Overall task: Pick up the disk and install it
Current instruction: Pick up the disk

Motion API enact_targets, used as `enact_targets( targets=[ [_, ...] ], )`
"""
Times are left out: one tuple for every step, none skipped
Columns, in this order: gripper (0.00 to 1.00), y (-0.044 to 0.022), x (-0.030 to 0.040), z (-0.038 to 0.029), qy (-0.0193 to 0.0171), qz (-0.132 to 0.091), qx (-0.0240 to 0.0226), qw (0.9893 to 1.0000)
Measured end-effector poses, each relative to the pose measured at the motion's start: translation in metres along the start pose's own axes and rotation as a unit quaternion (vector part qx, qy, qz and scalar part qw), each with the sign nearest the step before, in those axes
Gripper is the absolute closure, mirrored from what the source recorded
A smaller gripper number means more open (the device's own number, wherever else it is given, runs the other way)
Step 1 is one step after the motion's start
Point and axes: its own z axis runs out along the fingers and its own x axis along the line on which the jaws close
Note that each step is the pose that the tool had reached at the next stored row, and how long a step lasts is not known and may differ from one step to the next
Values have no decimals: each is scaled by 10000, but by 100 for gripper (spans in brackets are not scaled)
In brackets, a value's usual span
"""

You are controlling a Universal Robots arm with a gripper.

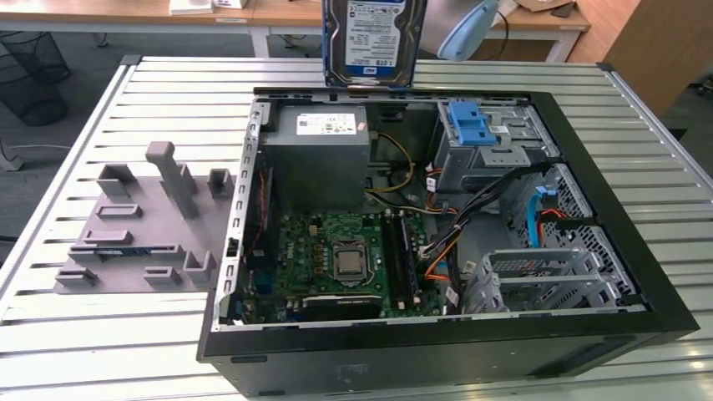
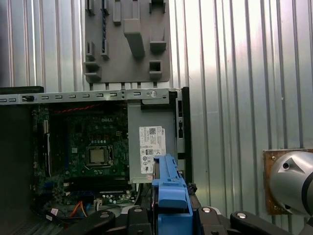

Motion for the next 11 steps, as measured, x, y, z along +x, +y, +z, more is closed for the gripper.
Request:
enact_targets(
  targets=[
    [63,-1,9,0,0,0,0,10000],
    [63,-1,9,0,0,0,0,10000],
    [63,-1,9,0,0,0,0,10000],
    [63,-1,9,0,0,0,0,10000],
    [63,-1,10,0,0,0,0,10000],
    [63,-1,10,0,0,0,0,10000],
    [63,-1,11,0,0,0,0,10000],
    [63,-1,11,0,0,0,0,10000],
    [63,-1,14,0,0,0,0,10000],
    [63,-1,15,0,0,0,0,10000],
    [63,-1,15,0,0,0,0,10000]
  ],
)
